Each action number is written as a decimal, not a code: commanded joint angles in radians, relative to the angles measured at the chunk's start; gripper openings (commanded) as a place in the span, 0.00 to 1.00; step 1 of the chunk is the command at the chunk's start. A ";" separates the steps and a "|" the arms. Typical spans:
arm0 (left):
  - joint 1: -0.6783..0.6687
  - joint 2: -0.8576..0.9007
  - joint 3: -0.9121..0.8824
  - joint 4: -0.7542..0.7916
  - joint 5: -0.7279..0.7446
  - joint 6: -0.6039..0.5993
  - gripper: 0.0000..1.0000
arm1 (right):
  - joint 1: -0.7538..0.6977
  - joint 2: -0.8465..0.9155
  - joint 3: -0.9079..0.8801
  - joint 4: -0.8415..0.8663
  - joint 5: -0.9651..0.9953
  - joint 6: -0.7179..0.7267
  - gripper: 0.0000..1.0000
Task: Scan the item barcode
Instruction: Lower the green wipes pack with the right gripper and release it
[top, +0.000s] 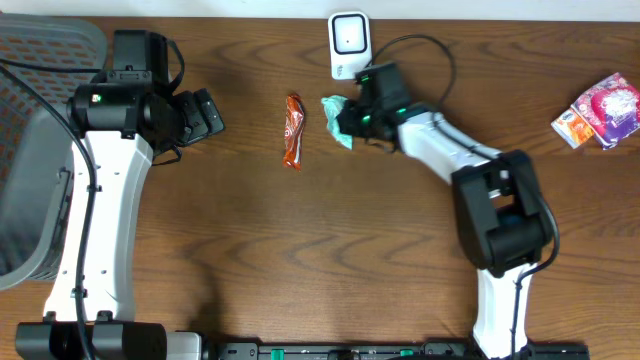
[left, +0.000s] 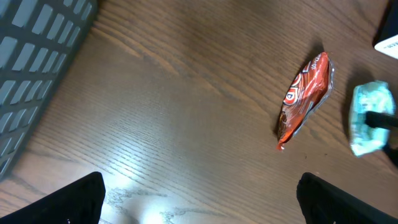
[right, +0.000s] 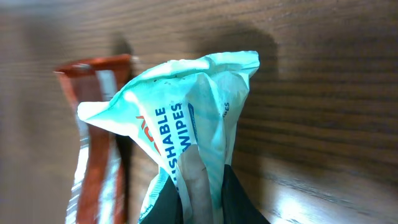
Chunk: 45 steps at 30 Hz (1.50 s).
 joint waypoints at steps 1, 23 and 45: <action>0.002 -0.011 0.008 -0.003 -0.009 -0.005 0.98 | -0.066 -0.046 0.002 0.000 -0.368 0.004 0.01; 0.002 -0.011 0.008 -0.003 -0.009 -0.005 0.98 | -0.179 -0.035 -0.195 0.013 -0.380 0.131 0.17; 0.002 -0.011 0.008 -0.003 -0.009 -0.005 0.98 | -0.255 -0.274 -0.192 -0.304 -0.044 -0.051 0.44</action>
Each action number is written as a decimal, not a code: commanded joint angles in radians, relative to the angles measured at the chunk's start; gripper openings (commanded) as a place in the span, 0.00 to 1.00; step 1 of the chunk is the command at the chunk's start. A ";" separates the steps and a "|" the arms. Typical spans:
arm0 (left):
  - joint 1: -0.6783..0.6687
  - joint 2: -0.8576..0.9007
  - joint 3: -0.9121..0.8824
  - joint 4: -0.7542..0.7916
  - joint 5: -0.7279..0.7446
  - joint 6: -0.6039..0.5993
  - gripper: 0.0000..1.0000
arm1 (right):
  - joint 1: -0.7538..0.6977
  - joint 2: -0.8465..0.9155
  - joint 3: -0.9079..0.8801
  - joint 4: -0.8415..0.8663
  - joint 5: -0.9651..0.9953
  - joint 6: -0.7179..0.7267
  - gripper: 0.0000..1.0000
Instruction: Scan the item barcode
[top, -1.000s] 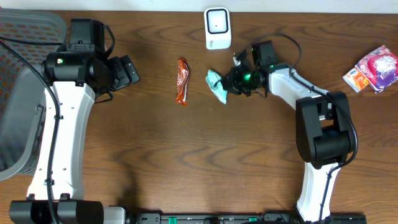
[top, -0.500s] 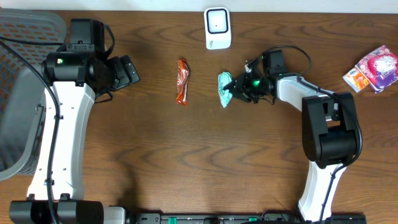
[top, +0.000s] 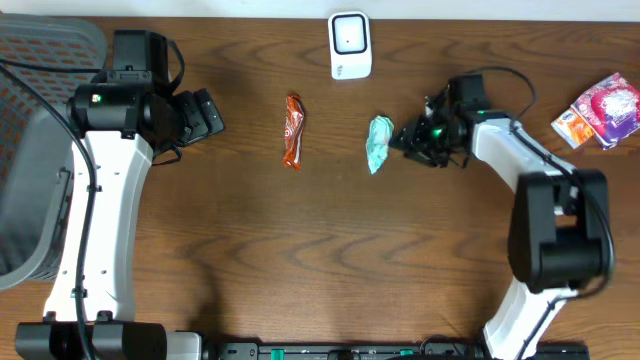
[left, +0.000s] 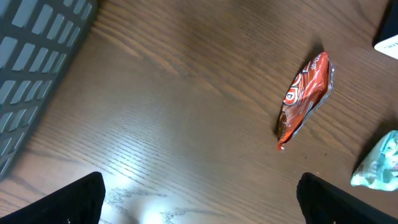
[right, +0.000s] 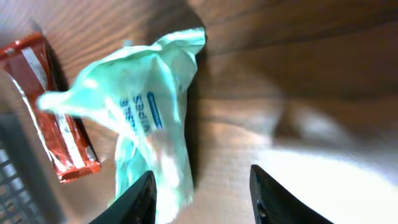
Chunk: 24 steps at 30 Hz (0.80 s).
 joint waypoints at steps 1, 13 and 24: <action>0.002 -0.011 0.008 -0.003 -0.009 -0.005 0.98 | 0.015 -0.114 0.000 -0.034 0.126 -0.047 0.44; 0.002 -0.011 0.008 -0.003 -0.009 -0.005 0.98 | 0.166 -0.185 0.000 0.052 0.238 -0.144 0.59; 0.002 -0.011 0.008 -0.003 -0.009 -0.005 0.98 | 0.301 -0.184 0.000 0.124 0.426 -0.165 0.69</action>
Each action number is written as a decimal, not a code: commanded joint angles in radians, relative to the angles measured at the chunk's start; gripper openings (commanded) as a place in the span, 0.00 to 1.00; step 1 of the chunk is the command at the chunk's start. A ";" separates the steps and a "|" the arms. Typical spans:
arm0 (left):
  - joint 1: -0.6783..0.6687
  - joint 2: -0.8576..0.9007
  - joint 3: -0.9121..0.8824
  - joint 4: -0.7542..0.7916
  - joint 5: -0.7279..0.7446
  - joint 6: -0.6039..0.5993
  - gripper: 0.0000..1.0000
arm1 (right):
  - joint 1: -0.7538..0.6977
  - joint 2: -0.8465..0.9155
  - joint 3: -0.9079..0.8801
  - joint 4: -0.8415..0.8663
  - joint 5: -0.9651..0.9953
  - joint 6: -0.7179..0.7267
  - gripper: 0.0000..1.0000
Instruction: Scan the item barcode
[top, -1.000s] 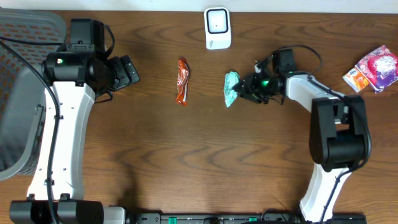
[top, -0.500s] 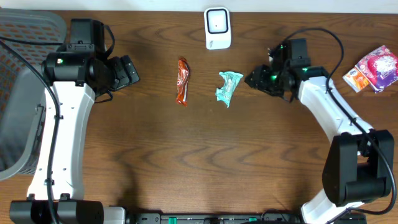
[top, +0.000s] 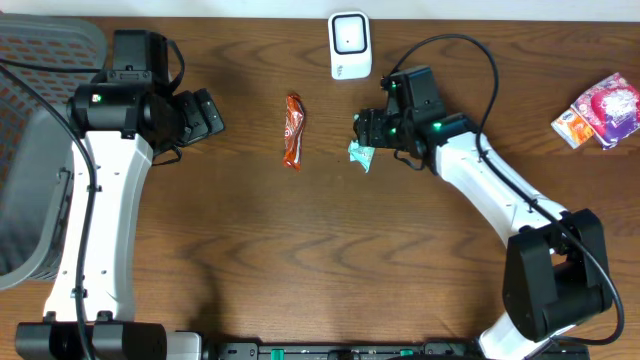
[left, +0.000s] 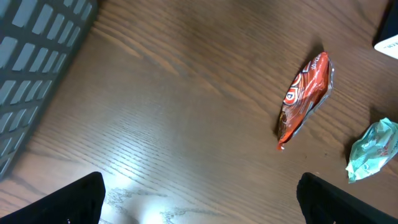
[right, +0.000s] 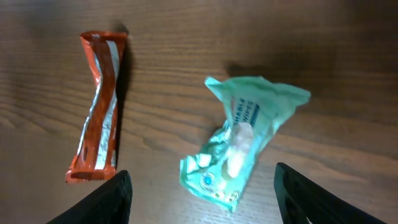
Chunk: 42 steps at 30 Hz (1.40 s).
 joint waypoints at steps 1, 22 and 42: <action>0.002 -0.011 0.008 -0.003 -0.010 -0.005 0.98 | 0.033 -0.006 0.000 0.021 0.052 -0.072 0.70; 0.002 -0.011 0.008 -0.003 -0.010 -0.005 0.98 | 0.174 -0.003 0.000 0.036 0.305 -0.209 0.80; 0.002 -0.011 0.008 -0.003 -0.010 -0.005 0.98 | 0.240 0.150 -0.001 0.189 0.524 -0.099 0.79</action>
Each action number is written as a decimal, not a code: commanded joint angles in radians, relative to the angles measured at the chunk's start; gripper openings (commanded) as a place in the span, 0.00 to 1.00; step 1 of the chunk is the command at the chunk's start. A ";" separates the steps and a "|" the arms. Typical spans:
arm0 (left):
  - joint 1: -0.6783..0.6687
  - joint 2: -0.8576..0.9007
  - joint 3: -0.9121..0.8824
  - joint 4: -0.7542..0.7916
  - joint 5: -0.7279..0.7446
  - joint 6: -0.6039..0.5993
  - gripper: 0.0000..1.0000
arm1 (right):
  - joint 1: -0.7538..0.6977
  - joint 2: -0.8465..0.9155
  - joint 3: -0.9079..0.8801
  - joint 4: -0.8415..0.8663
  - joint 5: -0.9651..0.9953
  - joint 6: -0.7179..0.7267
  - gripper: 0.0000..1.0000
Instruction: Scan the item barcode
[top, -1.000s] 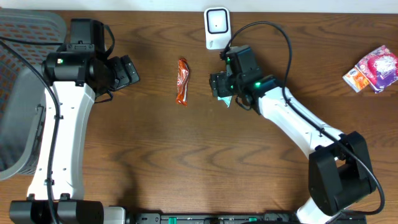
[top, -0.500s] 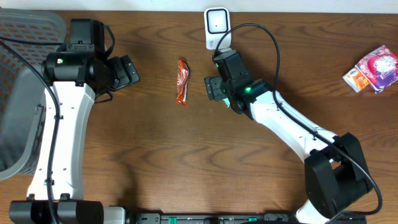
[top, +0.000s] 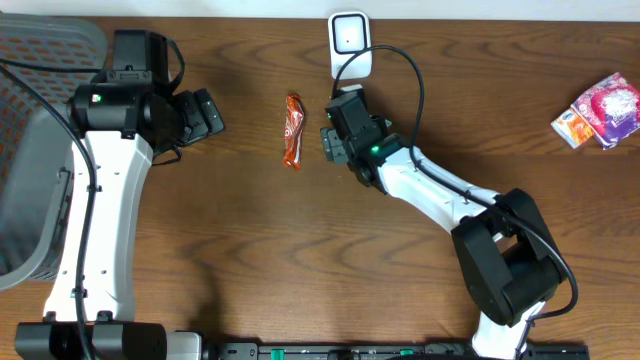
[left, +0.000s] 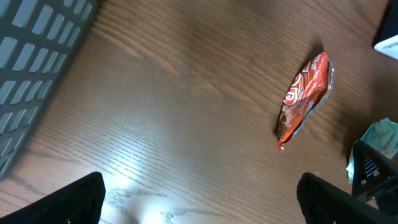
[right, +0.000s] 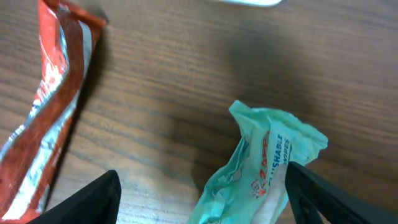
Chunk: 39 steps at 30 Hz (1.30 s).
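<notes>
The teal wipes pack lies crumpled on the brown table, just below the white scanner. My right gripper is low over it and open, the pack lying between the fingers nearer the right one. In the overhead view the right gripper covers the pack. The left wrist view catches the pack's edge. My left gripper hangs open and empty at the far left, fingers wide apart.
A red snack wrapper lies left of the pack, also seen as the red wrapper. A grey basket fills the left edge. Pink and white packets sit at the far right. The scanner's cable loops over the right arm.
My right gripper, open both times, has moved left and lower, from above the wipes pack to straddling it. The pack has barely shifted. The left arm and red wrapper are unchanged.
My right gripper was shut on the wipes pack near the scanner. Then the pack lay on the table, apart from the gripper, which was to its right. Then the open gripper hung above the crumpled pack, and now sits low around it.
</notes>
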 joint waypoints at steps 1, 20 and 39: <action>0.002 -0.011 0.008 -0.003 -0.010 -0.005 0.98 | 0.018 0.007 0.001 0.005 0.096 0.067 0.79; 0.002 -0.011 0.008 -0.003 -0.010 -0.005 0.98 | -0.060 -0.091 0.003 -0.019 -0.165 0.066 0.72; 0.002 -0.011 0.008 -0.003 -0.010 -0.005 0.98 | 0.028 0.094 0.001 -0.010 0.227 0.100 0.80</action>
